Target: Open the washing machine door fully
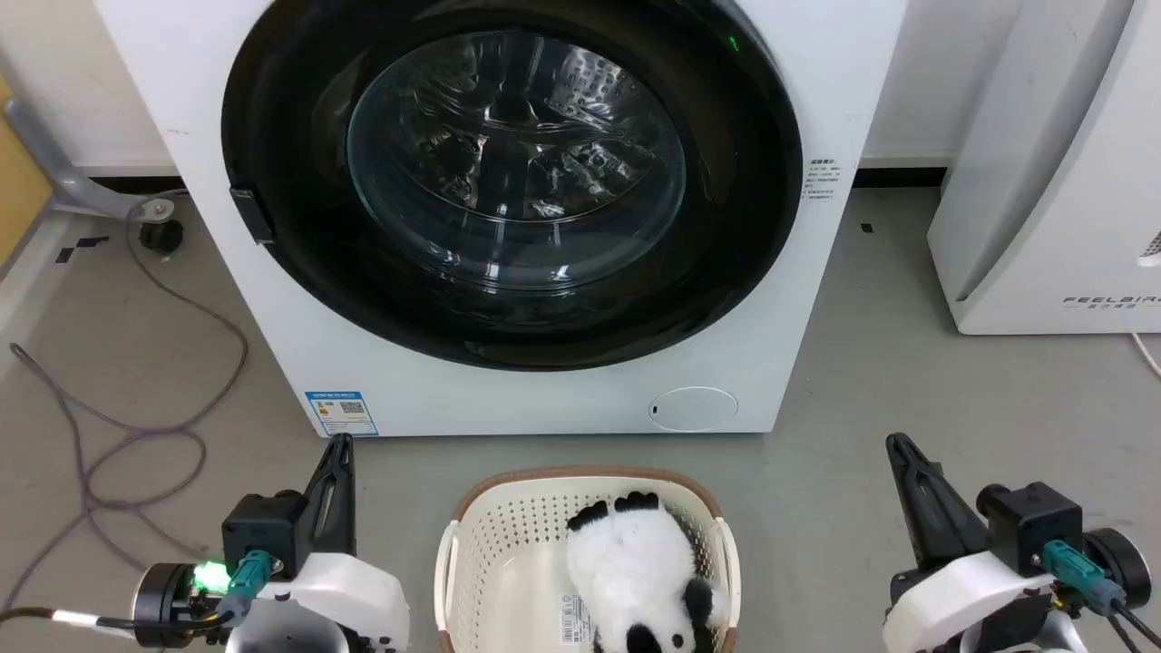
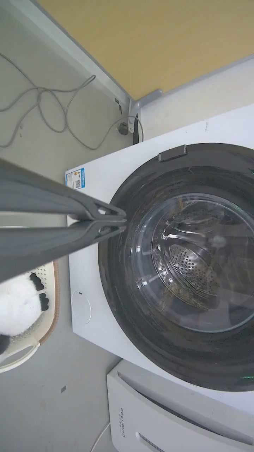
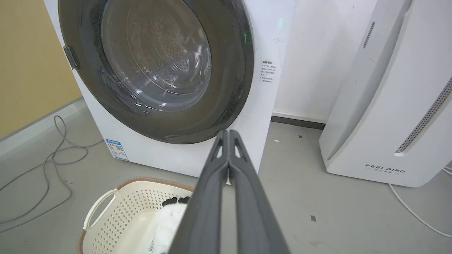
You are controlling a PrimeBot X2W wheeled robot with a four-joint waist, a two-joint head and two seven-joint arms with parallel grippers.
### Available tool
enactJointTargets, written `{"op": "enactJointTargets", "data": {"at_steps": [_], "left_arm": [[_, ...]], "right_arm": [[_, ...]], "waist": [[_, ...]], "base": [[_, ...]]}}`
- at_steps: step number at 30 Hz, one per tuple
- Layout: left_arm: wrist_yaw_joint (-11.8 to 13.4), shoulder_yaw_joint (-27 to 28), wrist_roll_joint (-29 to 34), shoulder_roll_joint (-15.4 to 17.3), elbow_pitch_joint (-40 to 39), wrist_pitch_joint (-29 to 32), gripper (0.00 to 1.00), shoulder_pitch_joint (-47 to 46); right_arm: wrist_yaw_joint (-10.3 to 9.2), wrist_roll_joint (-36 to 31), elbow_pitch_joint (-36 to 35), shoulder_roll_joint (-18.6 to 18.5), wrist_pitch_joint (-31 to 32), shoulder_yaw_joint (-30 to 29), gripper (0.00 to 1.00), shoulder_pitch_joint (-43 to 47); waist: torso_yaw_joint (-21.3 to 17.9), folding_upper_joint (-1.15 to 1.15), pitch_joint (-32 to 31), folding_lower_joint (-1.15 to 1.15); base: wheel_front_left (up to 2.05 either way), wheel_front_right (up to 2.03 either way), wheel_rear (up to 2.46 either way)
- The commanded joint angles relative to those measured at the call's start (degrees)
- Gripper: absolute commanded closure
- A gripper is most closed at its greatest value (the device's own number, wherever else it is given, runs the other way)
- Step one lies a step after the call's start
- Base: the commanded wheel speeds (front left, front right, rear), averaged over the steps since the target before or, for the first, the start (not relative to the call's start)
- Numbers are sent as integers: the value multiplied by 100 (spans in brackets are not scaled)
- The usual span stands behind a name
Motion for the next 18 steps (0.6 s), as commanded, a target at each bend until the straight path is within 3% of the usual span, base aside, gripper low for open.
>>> {"op": "enactJointTargets", "data": {"at_steps": [1,3,4,14,15,16,18], "left_arm": [[29,-19,59,-8,-39,27,100,94],[37,-27,77,-16,-51,50,100,97],[25,-12,31,-8,-17,29,0,13],[-6,-78,-73,-8,83,-66,0,-6],[-9,-85,-84,-8,96,-78,0,-7],[-11,-93,-93,-7,109,-90,0,-8],[-17,-109,-113,-6,134,-114,0,-10]], "right_arm": [[4,-65,-61,4,21,-19,100,91],[4,-76,-82,4,42,-22,100,97],[0,-32,-34,0,32,-5,0,17],[0,76,46,0,-65,-1,0,54],[0,86,56,0,-77,-1,78,58],[0,97,65,0,-88,-1,100,62],[0,120,84,0,-110,-2,100,72]], "waist": [[3,0,-3,0],[11,0,-10,0],[11,0,-10,0],[7,0,-12,0],[6,0,-12,0],[5,0,-13,0],[5,0,-13,0]], "base": [[0,0,0],[0,0,0],[0,0,0],[0,0,0],[0,0,0],[0,0,0],[0,0,0]]}}
